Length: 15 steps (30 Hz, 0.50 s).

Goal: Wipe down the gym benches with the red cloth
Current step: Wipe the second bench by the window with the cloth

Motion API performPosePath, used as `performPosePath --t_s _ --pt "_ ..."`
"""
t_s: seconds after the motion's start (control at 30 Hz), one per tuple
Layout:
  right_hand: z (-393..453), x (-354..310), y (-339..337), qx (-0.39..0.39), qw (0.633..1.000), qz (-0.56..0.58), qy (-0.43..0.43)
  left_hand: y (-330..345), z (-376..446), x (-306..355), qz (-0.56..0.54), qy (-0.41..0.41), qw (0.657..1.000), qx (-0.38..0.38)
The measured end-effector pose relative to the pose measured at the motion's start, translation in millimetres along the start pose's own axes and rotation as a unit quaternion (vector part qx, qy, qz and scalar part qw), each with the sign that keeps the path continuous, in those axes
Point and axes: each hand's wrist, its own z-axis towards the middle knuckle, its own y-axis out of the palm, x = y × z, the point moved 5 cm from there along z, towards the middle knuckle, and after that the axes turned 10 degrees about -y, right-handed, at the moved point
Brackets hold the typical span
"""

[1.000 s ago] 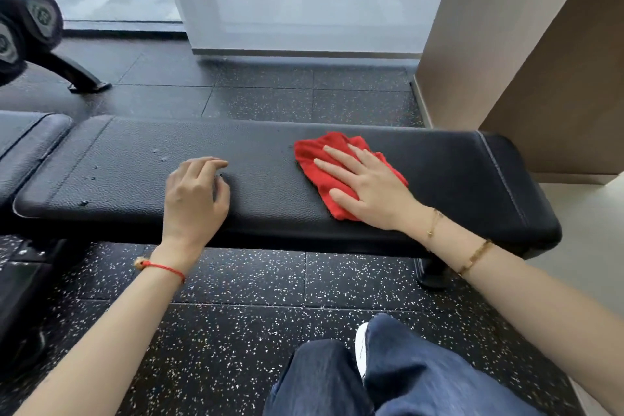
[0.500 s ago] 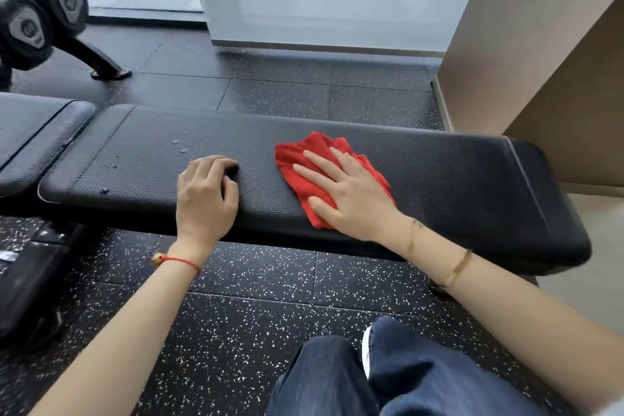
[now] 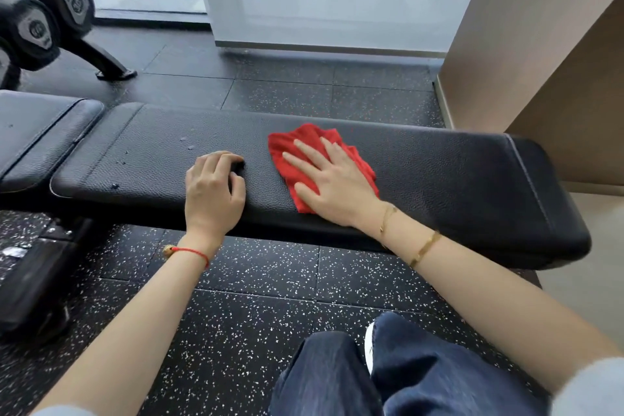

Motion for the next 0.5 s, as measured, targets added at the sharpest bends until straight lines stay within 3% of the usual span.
performPosePath --t_s 0.13,0.37,0.5 --pt "-43 12 -6 0.000 1.000 -0.005 -0.028 0 0 -2 0.001 0.001 1.000 0.002" --pt "-25 81 -17 0.013 0.979 -0.022 0.204 1 -1 2 0.015 -0.011 1.000 -0.006" --pt "-8 40 -8 -0.006 0.989 -0.005 0.148 0 0 2 0.025 -0.012 1.000 -0.013"
